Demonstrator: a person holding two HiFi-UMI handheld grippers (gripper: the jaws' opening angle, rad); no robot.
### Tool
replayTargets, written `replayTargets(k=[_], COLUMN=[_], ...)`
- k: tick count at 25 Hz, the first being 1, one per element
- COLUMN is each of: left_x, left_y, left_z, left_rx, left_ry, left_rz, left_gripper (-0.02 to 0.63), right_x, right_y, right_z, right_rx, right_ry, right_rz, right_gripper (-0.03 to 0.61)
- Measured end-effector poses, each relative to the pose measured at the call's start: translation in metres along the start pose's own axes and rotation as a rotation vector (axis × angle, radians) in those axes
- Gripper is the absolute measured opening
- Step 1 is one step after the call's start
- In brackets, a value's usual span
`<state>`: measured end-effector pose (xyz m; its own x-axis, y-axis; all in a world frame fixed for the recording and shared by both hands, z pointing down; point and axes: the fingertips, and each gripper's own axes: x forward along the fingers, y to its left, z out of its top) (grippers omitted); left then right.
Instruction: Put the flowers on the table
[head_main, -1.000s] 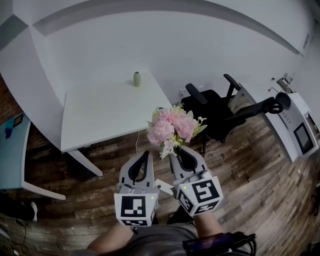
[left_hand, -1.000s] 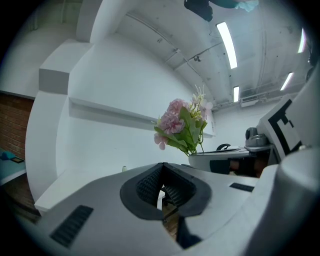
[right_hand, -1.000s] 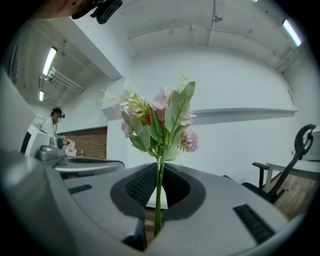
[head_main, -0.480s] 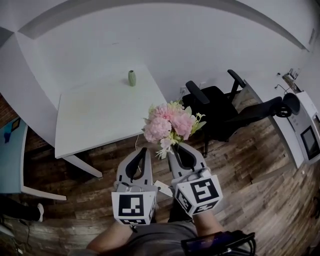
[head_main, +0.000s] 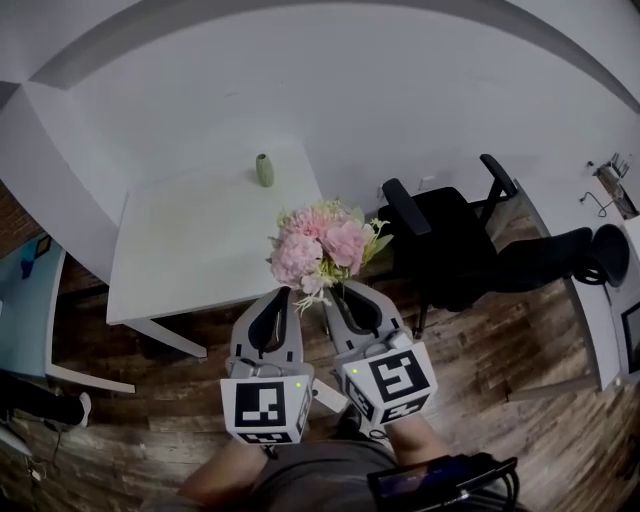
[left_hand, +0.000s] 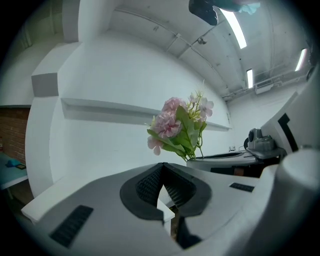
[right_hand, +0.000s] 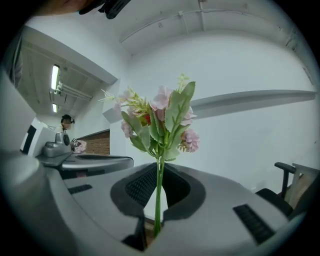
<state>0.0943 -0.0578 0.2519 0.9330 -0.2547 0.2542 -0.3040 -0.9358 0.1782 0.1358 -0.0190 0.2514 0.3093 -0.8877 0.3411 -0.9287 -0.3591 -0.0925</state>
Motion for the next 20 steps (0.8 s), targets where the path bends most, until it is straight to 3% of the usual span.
replayTargets(k=[5, 13, 20], left_x=[0.037, 0.047, 0.092], left_y=[0.003, 0.020, 0.111], left_z=[0.017, 0.001, -0.023], left_rx=[0.004, 0.012, -0.037], left_ry=[-0.017, -0.007, 0.032], left_rz=[0.044, 0.100, 0.070], left_gripper=[0.008, 0.008, 0.008], right_x=[0.030, 0.053, 0.147], right_y=[-0.030, -0.034, -0.011], right_z=[0.011, -0.004, -0.029], right_rx=[-0.003, 0.014, 0.023], right_ry=[0.000, -0.001, 0.068], right_rz=[0.045, 0.092, 0.065], right_gripper=[0.029, 0.029, 0.029])
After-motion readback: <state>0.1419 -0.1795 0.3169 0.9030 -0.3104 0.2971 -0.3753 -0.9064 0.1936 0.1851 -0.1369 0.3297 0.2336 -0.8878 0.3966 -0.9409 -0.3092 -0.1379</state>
